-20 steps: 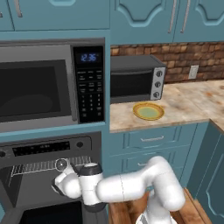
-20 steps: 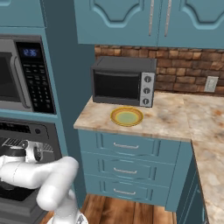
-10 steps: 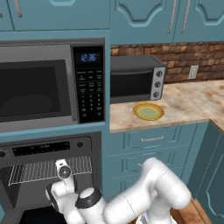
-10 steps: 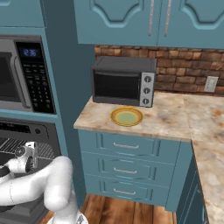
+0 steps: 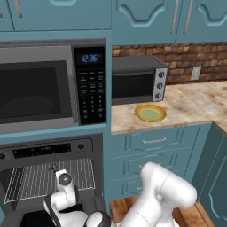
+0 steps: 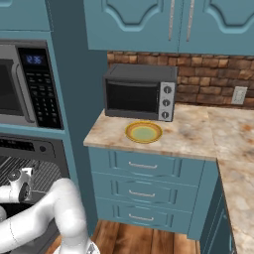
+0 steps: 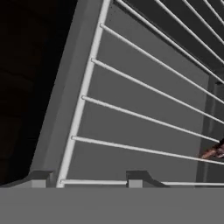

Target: Take the fish from the oven and place it on the plate on the counter.

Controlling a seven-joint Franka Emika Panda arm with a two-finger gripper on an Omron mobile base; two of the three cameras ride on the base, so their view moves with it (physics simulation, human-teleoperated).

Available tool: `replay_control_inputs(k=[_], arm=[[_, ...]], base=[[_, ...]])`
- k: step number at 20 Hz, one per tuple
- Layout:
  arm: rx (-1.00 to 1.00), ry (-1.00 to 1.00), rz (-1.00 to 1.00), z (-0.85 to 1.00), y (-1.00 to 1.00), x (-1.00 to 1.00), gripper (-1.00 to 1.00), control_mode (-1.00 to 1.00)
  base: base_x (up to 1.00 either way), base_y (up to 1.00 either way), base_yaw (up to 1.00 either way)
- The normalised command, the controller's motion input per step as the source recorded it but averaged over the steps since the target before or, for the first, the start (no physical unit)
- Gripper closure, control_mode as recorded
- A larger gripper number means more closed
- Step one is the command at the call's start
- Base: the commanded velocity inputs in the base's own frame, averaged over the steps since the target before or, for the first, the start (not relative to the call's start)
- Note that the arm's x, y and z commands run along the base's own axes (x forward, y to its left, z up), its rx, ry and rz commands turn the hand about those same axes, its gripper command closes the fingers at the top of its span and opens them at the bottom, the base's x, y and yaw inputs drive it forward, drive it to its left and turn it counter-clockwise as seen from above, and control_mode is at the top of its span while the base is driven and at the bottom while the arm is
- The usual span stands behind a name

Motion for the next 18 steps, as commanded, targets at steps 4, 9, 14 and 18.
replay_control_inputs(k=[4,9,14,18], arm=[[0.00,0.16,-0.08,0.24,0.90,-1.00,1.00,-1.00],[-0.03,0.11,-0.02,0.70,0.98,-1.00,1.00,-1.00],[-0.02,0.13,-0.01,1.00,0.99,-1.00,-1.00,-1.00],[-0.02,0.05,-0.09,1.00,0.65,-0.62,-1.00,-1.00]], base=[[0.00,0.00,0.00],[0.00,0.00,0.00],[0.00,0.00,0.00],[0.00,0.00,0.00]])
